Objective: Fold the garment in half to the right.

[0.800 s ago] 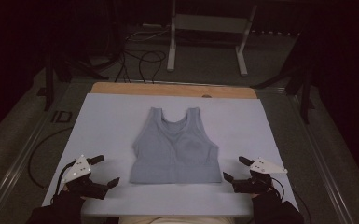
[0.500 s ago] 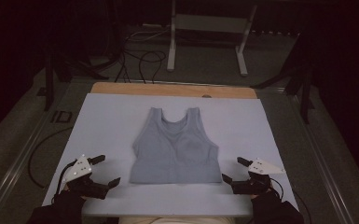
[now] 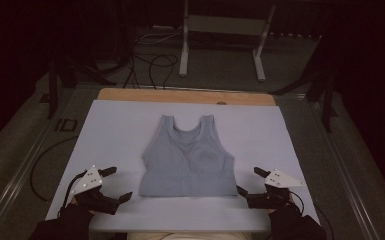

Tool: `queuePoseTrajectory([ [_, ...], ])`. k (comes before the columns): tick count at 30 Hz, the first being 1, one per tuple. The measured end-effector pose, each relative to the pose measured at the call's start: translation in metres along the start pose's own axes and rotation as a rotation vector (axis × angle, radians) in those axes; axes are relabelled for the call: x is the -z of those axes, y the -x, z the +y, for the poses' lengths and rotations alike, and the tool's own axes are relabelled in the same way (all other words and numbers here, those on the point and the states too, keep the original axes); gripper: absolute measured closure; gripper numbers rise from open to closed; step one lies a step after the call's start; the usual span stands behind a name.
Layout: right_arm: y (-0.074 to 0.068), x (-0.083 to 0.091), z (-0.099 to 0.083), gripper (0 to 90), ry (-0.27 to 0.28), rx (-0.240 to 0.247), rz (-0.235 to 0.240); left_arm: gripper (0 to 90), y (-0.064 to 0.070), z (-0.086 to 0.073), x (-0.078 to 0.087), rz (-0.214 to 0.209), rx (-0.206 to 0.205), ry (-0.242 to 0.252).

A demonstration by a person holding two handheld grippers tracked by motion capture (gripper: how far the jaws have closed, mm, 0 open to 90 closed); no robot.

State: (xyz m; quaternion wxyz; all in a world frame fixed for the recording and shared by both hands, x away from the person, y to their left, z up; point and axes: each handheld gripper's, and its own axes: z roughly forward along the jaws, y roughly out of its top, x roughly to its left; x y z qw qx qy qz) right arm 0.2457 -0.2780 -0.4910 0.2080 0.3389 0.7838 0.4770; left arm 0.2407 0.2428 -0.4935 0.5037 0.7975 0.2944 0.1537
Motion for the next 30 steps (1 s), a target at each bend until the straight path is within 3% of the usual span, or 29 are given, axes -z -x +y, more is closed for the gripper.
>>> queuePoseTrajectory([
  [4,-0.007,0.003,0.014,9.0,0.011,0.027,-0.006,0.0,0.007,0.010,-0.001,-0.030,-0.019,-0.019],
  [6,-0.008,0.006,0.022,9.0,0.022,0.014,0.007,0.0,0.009,0.015,0.001,-0.039,-0.020,-0.017],
  [13,-0.012,0.008,0.049,9.0,0.036,0.057,0.008,0.0,0.009,0.029,0.006,-0.036,-0.029,-0.013],
  [24,-0.004,-0.009,0.099,9.0,0.064,0.086,0.024,0.0,0.006,0.053,0.009,-0.022,-0.032,-0.028],
  [30,-0.006,-0.031,0.129,9.1,0.085,0.108,0.068,0.0,0.007,0.064,0.007,-0.015,-0.053,-0.049],
])
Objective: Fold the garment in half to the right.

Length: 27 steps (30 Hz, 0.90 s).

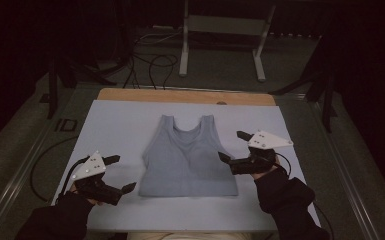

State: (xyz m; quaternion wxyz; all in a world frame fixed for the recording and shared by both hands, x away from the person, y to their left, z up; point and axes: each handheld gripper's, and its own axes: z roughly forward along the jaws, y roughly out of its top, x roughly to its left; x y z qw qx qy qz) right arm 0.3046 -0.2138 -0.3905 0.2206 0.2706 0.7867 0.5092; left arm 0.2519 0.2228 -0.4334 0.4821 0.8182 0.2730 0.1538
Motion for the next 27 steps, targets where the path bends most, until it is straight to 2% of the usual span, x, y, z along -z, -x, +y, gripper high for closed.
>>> queuePoseTrajectory([
  [1,0.000,0.000,0.000,9.1,0.000,0.000,0.000,0.0,0.000,0.000,0.000,0.000,0.000,0.000],
  [4,0.002,-0.016,0.015,9.0,0.001,0.015,0.028,0.0,0.000,0.004,-0.002,-0.002,-0.004,-0.022],
  [8,0.005,-0.028,0.026,9.0,0.002,0.010,0.052,0.0,0.000,0.005,-0.004,-0.007,-0.007,-0.034],
  [9,0.006,-0.038,0.034,9.0,-0.001,0.008,0.070,0.0,0.003,0.008,-0.009,-0.010,-0.012,-0.062],
  [11,0.007,-0.047,0.040,9.1,0.001,-0.002,0.084,0.0,0.006,0.009,-0.014,0.018,-0.009,-0.092],
  [15,0.008,-0.067,0.050,9.0,-0.017,-0.012,0.112,0.0,0.009,0.008,-0.020,0.028,-0.014,-0.121],
  [16,0.009,-0.072,0.053,9.0,-0.023,-0.007,0.119,0.0,0.009,0.007,-0.022,0.021,-0.009,-0.120],
  [20,0.009,-0.094,0.062,9.1,-0.040,0.004,0.132,0.0,0.010,0.005,-0.028,0.036,0.025,-0.144],
  [24,0.010,-0.116,0.069,9.0,-0.058,0.009,0.151,0.0,0.011,0.002,-0.035,0.040,0.042,-0.166],
  [27,0.009,-0.133,0.073,9.0,-0.066,-0.001,0.160,0.0,0.013,-0.001,-0.040,0.042,0.058,-0.179],
])
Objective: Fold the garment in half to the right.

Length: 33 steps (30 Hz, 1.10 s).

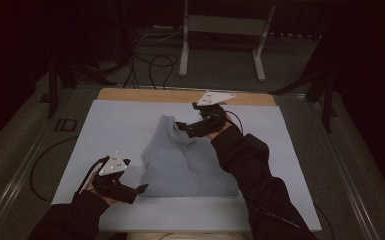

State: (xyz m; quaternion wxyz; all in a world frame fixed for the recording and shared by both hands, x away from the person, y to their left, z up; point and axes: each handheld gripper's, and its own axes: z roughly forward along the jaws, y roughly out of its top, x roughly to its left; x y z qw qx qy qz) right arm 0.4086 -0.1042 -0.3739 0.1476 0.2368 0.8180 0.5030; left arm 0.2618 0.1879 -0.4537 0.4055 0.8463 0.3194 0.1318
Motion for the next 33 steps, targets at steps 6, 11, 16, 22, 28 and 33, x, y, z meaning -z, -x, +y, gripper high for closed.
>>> queuePoseTrajectory([
  [6,0.004,-0.033,0.002,9.0,-0.018,-0.008,0.020,0.1,0.005,-0.002,-0.008,0.017,0.033,-0.021],
  [11,0.009,-0.057,0.000,9.0,-0.043,-0.022,0.037,0.1,0.011,-0.002,-0.013,0.017,0.044,-0.035],
  [16,0.016,-0.077,-0.002,9.0,-0.065,-0.041,0.037,0.1,0.014,-0.006,-0.022,0.016,0.052,-0.058],
  [22,0.024,-0.099,-0.007,9.0,-0.093,-0.066,0.048,0.2,0.014,-0.010,-0.031,0.012,0.090,-0.071],
  [28,0.031,-0.118,-0.010,9.0,-0.119,-0.081,0.052,0.3,0.011,-0.011,-0.036,0.005,0.129,-0.091],
  [33,0.036,-0.135,-0.011,9.0,-0.149,-0.102,0.048,2.3,0.009,-0.015,-0.040,0.005,0.168,-0.117],
])
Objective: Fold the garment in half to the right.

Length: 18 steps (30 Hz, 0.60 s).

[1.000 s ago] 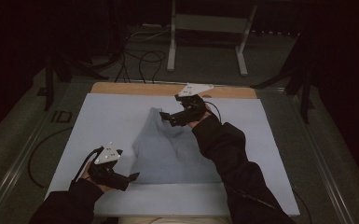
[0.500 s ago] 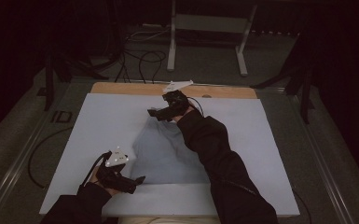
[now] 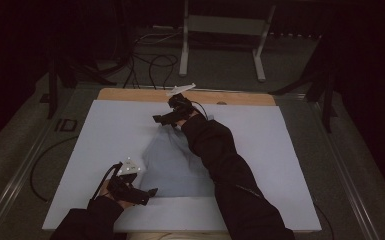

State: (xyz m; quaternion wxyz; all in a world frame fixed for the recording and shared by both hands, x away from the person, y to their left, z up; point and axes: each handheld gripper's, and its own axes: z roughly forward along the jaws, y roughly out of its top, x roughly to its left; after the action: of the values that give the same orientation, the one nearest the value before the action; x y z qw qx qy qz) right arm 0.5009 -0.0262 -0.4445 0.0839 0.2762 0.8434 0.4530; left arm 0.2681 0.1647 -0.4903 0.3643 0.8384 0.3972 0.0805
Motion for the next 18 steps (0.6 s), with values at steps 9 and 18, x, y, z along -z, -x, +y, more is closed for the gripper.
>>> queuePoseTrajectory([
  [9,0.007,-0.025,-0.001,9.1,-0.053,-0.021,-0.044,13.3,-0.002,-0.003,-0.001,0.009,0.041,-0.018],
  [18,0.019,-0.050,-0.007,16.6,-0.154,-0.051,-0.098,24.0,0.000,-0.008,-0.005,0.022,0.085,-0.045],
])
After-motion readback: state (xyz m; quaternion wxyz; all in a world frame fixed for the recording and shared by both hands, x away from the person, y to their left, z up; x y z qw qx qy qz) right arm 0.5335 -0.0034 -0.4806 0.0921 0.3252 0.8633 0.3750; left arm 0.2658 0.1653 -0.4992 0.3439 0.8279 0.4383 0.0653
